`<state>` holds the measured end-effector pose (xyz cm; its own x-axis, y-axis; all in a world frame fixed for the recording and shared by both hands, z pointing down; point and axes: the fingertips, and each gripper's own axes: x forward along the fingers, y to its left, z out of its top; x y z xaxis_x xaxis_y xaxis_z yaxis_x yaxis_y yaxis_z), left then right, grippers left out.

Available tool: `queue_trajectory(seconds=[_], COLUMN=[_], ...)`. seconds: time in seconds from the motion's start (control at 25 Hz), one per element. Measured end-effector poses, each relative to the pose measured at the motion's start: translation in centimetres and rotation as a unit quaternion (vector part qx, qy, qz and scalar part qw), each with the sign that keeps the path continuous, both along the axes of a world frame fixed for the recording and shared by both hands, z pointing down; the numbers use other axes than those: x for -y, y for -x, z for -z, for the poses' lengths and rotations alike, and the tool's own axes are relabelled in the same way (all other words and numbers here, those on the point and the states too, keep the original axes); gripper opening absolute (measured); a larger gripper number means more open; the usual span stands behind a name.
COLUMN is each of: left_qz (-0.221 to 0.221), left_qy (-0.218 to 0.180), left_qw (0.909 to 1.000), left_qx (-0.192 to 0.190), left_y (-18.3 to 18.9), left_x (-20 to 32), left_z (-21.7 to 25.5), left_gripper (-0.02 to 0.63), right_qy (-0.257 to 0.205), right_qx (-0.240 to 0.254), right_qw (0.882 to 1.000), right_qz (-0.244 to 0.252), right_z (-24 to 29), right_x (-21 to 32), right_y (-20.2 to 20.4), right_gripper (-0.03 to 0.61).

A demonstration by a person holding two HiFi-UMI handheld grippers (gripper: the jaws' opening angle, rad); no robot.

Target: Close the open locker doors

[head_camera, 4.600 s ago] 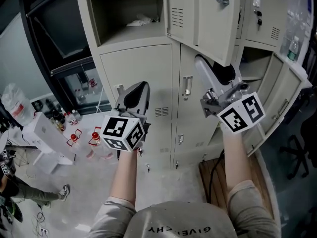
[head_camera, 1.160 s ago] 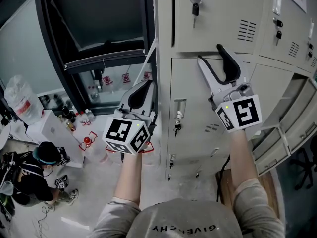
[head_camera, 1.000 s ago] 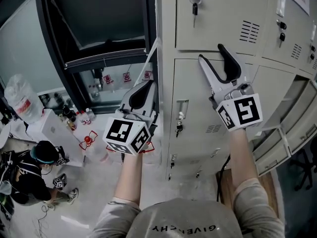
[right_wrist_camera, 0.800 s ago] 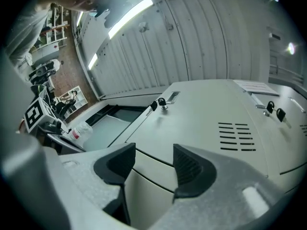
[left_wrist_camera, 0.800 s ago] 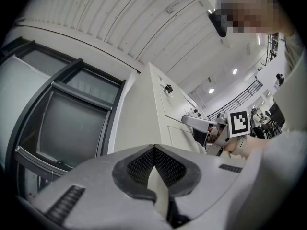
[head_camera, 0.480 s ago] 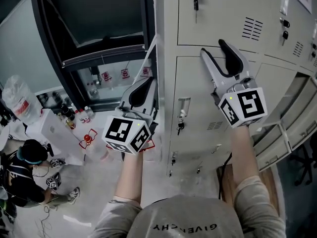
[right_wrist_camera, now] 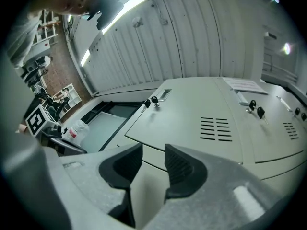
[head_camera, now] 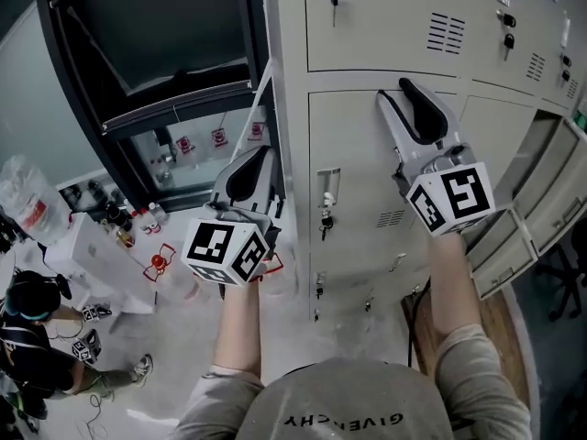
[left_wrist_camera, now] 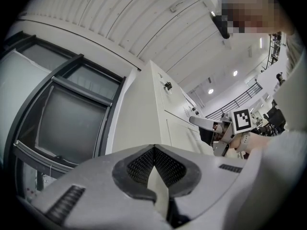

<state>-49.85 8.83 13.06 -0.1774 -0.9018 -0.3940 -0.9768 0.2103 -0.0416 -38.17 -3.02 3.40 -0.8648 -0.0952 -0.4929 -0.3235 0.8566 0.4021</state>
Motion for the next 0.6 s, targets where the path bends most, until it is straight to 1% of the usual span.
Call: queue_trajectory(seconds=[0.08,0.2,0.32,0.44,0.6], left_qz=[-0.005,-0.017,-0.033,-0.052,-0.101], left_qy=[0.007,0.017,0.033,0.048,0.057], left_qw=[1.0000,0.9996,0.9988,0.9972,0.9930], left_qx=[-0.002,-0.013,-0.016,-0.022,-0.023], left_y=[-0.1,-0.6,-1.7,-2.9,-5.5], left_x=[0.2,0.4,1.0,1.8,2.8], left_z=[-0.7,-2.1,-4.0,-6.0,-7.8], left_gripper=[-0.003,-0.003,-0.003,-0.003,-0.003], right_qy=[0.002,0.012,0.023,0.028,0.042], right_qx=[-0.003,-0.012,-0.023,-0.034,-0.046], right_qw=[1.000,0.999,0.998,0.996,0.992], right_qz=[-0.012,-0.030,-0.049,-0.075,-0.113], right_z=[-0.7,-2.4,-4.2,-6.3,-9.0], right_x=[0.5,1.6,2.6,3.5,5.0], right_y=[-1.0,-2.8,-5.1,-7.6,-11.7], right_gripper=[0.110,0.071,0.033,0.014,0.005])
